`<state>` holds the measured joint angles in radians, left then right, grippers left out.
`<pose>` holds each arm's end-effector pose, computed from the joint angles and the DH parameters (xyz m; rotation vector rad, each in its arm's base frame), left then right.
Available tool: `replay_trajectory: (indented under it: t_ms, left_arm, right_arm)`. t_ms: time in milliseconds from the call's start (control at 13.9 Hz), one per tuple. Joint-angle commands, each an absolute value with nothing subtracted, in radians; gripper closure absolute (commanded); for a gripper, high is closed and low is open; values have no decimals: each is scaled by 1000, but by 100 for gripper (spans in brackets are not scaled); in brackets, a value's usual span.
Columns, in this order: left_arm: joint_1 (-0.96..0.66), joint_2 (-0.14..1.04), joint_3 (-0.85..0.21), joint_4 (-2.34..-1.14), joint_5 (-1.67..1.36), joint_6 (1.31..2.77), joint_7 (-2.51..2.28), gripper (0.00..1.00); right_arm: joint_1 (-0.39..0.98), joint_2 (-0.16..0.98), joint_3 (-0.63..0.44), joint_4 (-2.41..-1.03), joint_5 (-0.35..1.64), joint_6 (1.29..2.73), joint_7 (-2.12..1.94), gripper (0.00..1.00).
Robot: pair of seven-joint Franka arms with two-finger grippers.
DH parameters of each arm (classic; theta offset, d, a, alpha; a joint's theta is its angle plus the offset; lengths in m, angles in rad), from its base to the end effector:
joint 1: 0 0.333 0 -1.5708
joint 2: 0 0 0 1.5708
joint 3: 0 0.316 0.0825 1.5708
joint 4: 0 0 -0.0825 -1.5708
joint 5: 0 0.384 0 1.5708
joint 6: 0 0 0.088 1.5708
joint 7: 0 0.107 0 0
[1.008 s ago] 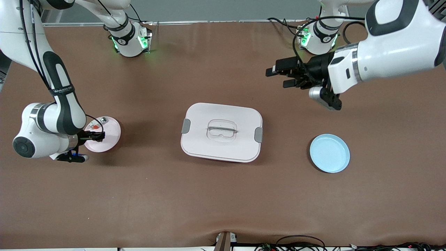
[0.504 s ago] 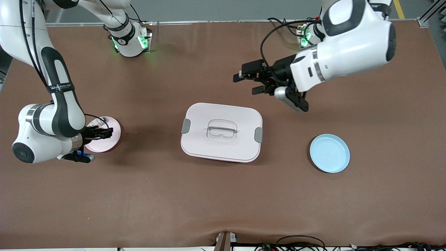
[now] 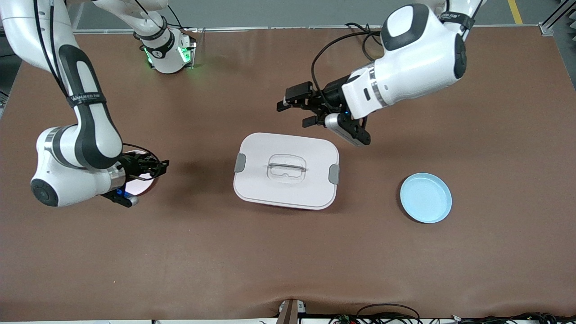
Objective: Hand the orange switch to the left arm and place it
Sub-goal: 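Carry the switch over the box with the right gripper while the left gripper approaches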
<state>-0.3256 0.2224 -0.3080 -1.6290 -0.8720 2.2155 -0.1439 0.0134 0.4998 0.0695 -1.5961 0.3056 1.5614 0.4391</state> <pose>0.5312 -0.3977 0.5464 2.2308 -0.0575 -0.0076 0.6170 0.0790 0.3188 -2.7595 0.6127 0.8734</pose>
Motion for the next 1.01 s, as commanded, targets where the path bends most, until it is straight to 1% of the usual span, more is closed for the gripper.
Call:
replay_trajectory:
  t_ms: [0,216,504,648,936]
  left_arm:
    - [-363,244,-307,-1626,-885,2276,-132,0]
    - [-374,273,-307,-1618,-871,2293,-121,0]
    - [-394,325,-308,-1615,-887,2348,-28,0]
    - [-409,337,-308,-1614,-885,2359,-28,0]
    - [-439,362,-308,-1617,-887,2420,-28,0]
  right_arm:
    - [58,462,66,-1603,438,1549,605,100]
    - [103,449,66,-1591,604,1560,789,100]
    - [185,453,66,-1517,707,1571,1087,100]
    - [198,453,64,-1511,797,1621,1216,100]
    - [267,453,64,-1482,822,1703,1353,100]
